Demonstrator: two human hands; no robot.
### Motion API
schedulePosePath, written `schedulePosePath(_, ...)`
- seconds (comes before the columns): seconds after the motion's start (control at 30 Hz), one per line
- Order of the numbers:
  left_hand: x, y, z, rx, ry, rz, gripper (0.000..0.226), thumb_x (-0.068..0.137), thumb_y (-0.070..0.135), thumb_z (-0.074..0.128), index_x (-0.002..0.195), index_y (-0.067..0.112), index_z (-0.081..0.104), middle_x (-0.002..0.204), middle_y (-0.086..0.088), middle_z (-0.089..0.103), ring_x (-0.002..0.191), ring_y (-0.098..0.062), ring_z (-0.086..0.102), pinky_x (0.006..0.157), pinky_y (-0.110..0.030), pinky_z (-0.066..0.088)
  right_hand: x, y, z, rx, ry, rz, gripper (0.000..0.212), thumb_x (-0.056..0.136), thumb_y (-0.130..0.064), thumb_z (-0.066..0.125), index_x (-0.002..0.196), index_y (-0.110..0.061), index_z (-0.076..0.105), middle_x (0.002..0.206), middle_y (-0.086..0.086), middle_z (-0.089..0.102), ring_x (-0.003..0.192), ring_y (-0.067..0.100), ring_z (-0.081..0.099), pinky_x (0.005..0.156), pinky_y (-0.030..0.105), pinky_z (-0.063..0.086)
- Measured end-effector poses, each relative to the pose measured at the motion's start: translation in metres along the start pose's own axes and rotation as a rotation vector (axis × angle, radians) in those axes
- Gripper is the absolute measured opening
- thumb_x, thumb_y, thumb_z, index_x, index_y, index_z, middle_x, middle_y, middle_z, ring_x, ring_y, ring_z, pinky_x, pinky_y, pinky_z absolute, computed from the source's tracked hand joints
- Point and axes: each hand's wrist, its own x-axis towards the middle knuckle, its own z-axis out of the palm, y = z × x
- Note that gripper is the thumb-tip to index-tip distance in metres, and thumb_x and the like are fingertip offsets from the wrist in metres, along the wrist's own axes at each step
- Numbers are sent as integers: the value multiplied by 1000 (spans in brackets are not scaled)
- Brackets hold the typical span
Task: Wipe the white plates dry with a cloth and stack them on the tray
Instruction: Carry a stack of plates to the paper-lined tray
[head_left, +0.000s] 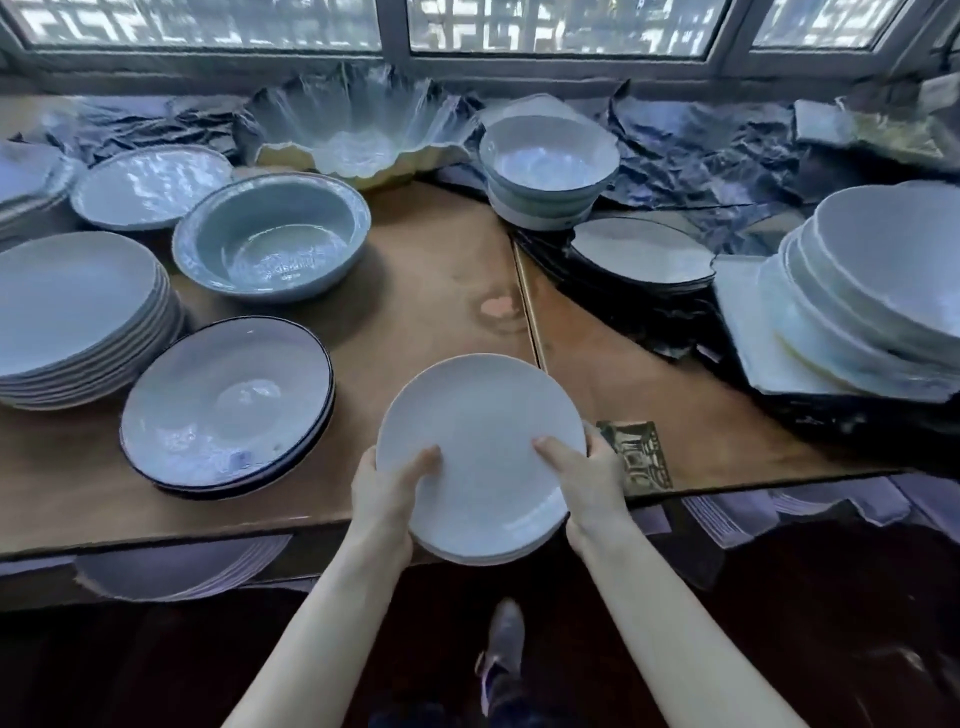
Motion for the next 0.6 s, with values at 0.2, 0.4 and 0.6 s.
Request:
schedulePosePath(0.2, 57, 2, 32, 21, 88, -46, 66, 58, 26, 77, 120, 13, 59, 116, -11, 67, 104, -34, 65, 90, -61, 52, 73, -4, 13, -80, -65, 55, 34, 67, -27, 76, 100, -29, 70, 94, -3, 77, 90, 23, 74, 67, 33, 58)
schedulePosePath(0.4, 115, 3, 48, 36, 167, -51, 53, 74, 11, 80, 123, 10, 58, 118, -12, 67, 103, -31, 66, 87, -47, 56, 130, 1, 33, -109, -64, 114, 45, 83, -16, 76, 126, -14, 63, 131, 16, 58, 109, 32, 65, 89, 49, 58)
schedulePosePath(0.6, 148, 12, 58, 185, 159, -2, 55, 57, 33, 78, 109, 25, 60, 122, -7, 59, 104, -25, 64, 81, -40, 55, 164, 2, 45, -172, -23, 140, 49, 88, -13, 72, 135, -13, 58, 134, 13, 56, 113, 34, 62, 93, 55, 55)
